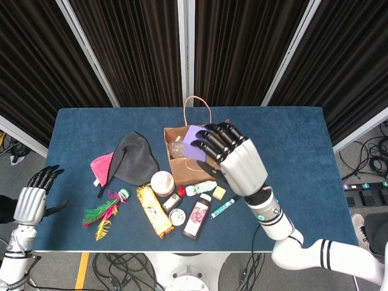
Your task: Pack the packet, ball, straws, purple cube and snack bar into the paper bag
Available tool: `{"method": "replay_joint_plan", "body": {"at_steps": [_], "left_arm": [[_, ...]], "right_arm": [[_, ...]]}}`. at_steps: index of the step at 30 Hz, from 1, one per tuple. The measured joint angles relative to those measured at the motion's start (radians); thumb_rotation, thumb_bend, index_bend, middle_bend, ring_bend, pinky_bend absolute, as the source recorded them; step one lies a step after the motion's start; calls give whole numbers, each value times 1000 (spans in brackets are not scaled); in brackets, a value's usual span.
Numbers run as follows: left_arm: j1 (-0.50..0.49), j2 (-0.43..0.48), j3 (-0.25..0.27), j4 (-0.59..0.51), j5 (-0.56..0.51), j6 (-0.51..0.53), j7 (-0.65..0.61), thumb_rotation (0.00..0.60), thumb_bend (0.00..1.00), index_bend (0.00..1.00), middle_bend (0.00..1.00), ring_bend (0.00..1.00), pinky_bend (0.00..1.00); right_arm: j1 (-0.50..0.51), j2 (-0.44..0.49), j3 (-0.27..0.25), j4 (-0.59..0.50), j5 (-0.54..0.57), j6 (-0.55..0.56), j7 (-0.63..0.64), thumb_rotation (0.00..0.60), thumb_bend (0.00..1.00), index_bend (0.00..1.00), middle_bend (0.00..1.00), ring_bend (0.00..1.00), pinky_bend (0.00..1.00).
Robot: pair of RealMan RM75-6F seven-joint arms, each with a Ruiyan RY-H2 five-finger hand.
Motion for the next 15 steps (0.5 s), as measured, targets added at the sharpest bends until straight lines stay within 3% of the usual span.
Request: {"method": "replay_joint_plan", "body": {"at_steps": [9, 15], "left_arm": [[-1, 5, 1, -11, -4, -6, -4, 600, 260, 238, 235, 147, 207], [0, 13, -5, -21, -13, -12, -5, 600, 260, 238, 235, 147, 207]], "right_arm": [[-1, -50, -3, 181, 164, -51, 13, 600, 226, 484, 428, 305, 376], [3, -86, -24, 217, 245, -102, 66, 600, 227, 484, 428, 305, 376]]}}
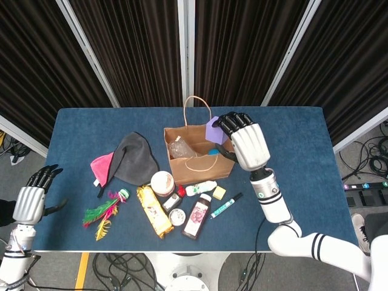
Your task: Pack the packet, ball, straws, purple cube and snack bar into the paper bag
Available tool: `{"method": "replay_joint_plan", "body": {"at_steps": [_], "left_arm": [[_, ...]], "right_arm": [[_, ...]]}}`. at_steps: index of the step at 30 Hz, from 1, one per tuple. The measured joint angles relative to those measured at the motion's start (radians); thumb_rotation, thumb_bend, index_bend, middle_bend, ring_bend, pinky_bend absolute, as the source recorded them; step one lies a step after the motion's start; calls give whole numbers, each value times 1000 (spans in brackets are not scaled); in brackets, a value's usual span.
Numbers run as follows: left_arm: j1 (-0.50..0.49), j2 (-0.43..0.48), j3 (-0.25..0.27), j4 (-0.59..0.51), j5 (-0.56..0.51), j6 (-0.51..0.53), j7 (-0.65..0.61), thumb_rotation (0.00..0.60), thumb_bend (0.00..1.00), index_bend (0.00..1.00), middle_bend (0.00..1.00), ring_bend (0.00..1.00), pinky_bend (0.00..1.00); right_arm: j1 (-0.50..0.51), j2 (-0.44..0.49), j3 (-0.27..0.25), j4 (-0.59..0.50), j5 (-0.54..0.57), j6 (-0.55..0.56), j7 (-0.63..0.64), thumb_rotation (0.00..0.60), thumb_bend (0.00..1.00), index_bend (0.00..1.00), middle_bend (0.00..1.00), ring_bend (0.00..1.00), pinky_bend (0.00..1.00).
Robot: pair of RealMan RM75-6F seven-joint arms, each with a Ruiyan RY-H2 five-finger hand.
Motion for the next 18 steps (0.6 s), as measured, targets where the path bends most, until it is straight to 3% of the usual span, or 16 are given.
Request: {"method": "replay_joint_plan", "body": {"at_steps": [4, 8, 12, 18], "left_arm": [[0, -1, 1, -2, -1, -4, 0, 600, 260, 238, 235, 147, 207], [0, -5, 1, 0, -3, -8, -1, 600, 261, 238, 235, 147, 207], [0, -7, 1, 3, -4, -7, -3, 600, 260, 238, 235, 147, 207], [3, -7, 0, 8, -5, -6, -6, 600, 260, 238, 235, 147, 207]], "right_arm": [[-2, 7, -10, -9, 33, -25, 13, 600, 164, 468, 410, 296, 354], [-3, 30, -14, -37, 52, -55, 28, 600, 8, 284, 328, 167, 217], [-1, 58, -17, -67, 72, -80, 45, 600, 0, 125, 230, 45, 111], [-1, 51, -15, -63, 44, -38, 77, 600, 0, 110, 219, 37, 107]]}}
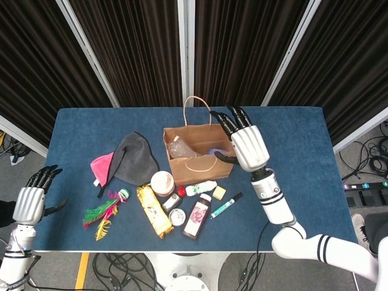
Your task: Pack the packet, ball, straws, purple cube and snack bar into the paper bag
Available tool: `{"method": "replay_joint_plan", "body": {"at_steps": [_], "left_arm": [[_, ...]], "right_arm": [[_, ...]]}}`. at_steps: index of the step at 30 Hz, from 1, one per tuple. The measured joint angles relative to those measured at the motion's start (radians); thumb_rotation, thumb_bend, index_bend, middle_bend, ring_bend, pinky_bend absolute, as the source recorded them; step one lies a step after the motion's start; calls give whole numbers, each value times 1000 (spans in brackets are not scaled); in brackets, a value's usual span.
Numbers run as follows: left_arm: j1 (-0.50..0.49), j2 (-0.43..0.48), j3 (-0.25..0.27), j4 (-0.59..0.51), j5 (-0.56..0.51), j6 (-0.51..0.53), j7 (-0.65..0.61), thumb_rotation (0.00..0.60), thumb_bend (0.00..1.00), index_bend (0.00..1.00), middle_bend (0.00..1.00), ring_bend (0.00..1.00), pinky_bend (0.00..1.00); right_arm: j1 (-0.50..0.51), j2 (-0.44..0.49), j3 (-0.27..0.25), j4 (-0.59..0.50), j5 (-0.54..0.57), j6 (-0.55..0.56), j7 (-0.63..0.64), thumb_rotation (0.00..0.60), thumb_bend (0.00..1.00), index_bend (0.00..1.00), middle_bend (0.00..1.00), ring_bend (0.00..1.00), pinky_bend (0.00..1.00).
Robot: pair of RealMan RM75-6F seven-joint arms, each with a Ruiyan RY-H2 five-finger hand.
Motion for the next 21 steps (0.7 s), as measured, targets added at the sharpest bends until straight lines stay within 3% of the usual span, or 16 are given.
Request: {"method": "replay_joint_plan", "body": {"at_steps": [8, 15, 18, 21], "left_arm": [[-6, -2, 0, -1, 3, -5, 2, 600, 260, 238, 235, 147, 206], [-16, -10, 10, 2, 10, -27, 4, 600, 261, 238, 235, 147, 207], [-24, -13, 18, 2, 20, -37, 10, 600, 261, 238, 235, 147, 206], [-31, -12, 28, -2, 34, -41, 16, 600, 260, 238, 235, 147, 206]], "right_arm": [[-15, 6, 41, -8, -109, 165, 111, 600, 0, 110, 228, 48, 104], [-129, 142, 89, -103, -181, 357, 181, 600, 0, 125, 268, 76, 105], [-209, 209, 68, -123, -183, 378, 173, 600, 0, 144, 269, 76, 105], [-285, 265, 8, -131, -167, 376, 124, 600, 0, 196, 269, 77, 107]]}}
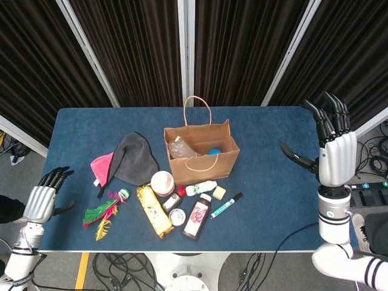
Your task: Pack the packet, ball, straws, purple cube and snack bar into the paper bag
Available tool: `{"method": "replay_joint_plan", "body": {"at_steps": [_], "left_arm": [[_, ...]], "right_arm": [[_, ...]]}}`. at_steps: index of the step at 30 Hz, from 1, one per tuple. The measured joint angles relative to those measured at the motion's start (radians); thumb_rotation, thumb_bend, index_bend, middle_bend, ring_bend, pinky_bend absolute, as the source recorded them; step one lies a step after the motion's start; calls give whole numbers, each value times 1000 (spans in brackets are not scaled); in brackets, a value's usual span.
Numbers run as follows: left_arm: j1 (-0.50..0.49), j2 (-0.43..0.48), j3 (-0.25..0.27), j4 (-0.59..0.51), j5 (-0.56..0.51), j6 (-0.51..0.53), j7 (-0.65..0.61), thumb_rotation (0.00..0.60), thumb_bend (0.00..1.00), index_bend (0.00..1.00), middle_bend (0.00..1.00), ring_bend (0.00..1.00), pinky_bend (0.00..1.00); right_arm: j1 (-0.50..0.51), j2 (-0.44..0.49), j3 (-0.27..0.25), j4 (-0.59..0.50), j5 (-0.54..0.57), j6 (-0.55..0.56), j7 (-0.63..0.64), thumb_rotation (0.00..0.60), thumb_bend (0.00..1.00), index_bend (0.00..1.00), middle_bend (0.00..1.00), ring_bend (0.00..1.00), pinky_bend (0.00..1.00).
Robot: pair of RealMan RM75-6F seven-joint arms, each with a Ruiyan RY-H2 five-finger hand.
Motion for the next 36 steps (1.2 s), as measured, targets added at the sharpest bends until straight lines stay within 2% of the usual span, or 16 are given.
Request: {"method": "replay_joint_plan", "body": {"at_steps": [5, 11, 15, 18, 23, 29, 36], "left_arm": [[-6, 25, 14, -44, 20, 3, 3, 600, 260, 255, 235, 147, 209], [-16, 91, 52, -134, 67, -4, 43, 600, 260, 256, 235, 147, 216], [-25, 145, 90, -218, 114, -10, 92, 600, 261, 256, 235, 147, 219], [-36, 186, 125, -291, 159, -24, 127, 600, 261, 256, 235, 147, 227], [-88, 232, 180, -368, 279, -58, 197, 600, 261, 256, 239, 147, 243], [-195, 238, 196, -369, 390, -104, 246, 600, 263, 256, 240, 147, 246], [-327, 236, 204, -339, 487, -148, 231, 600, 266, 257, 243, 148, 248]], "right_arm": [[-88, 72, -87, -44, 97, -49, -137, 600, 2, 234, 255, 75, 107], [-147, 192, -143, -262, 296, -142, -267, 600, 47, 235, 245, 69, 107], [-177, 285, -171, -426, 311, -159, -379, 600, 53, 235, 247, 70, 107], [-192, 321, -188, -483, 295, -162, -418, 600, 54, 234, 249, 70, 106], [-192, 319, -194, -472, 332, -191, -398, 600, 56, 234, 248, 70, 106], [-183, 297, -182, -420, 376, -197, -381, 600, 58, 234, 248, 70, 106], [-184, 293, -168, -397, 411, -186, -366, 600, 59, 233, 248, 71, 108]]}}
